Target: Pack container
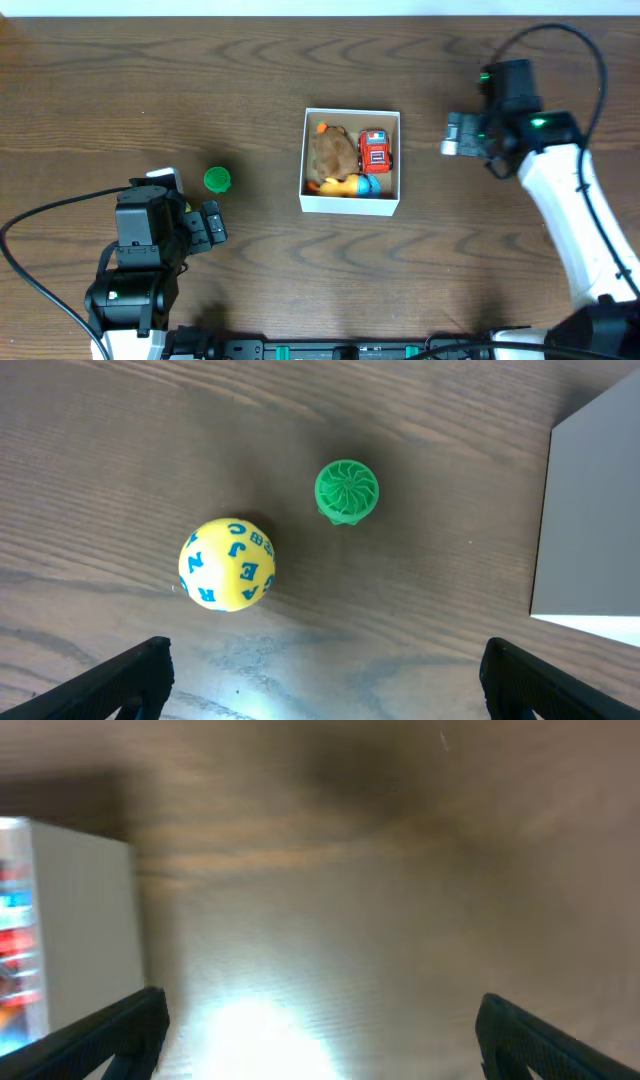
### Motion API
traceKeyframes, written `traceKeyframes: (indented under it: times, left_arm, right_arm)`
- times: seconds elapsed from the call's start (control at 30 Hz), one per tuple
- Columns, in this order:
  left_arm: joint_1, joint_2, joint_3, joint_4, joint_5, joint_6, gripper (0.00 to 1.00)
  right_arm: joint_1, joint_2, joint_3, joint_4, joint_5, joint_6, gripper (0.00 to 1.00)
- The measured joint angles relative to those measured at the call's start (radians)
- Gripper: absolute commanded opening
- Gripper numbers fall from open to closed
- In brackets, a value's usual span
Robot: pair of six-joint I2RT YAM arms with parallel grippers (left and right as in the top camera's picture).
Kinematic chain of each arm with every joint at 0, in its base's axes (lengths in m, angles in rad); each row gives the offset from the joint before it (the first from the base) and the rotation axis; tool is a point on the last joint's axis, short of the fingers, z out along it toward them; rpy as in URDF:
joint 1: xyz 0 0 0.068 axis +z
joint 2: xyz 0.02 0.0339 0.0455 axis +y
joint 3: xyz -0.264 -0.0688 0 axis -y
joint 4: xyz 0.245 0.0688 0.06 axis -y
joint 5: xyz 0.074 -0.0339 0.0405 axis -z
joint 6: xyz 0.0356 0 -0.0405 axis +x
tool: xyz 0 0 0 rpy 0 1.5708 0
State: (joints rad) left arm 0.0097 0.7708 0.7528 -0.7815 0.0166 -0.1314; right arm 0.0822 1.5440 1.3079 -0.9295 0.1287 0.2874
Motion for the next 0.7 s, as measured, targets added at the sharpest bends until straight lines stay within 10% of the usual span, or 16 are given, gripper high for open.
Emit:
traceKeyframes:
  times: [0.7]
  left_arm:
    - [0.200, 0.528, 0.303, -0.145, -0.020, -0.199, 0.98]
  right_arm:
    - [-0.105, 0.069, 0.000, -0.054, -0.062, 0.014, 0.99]
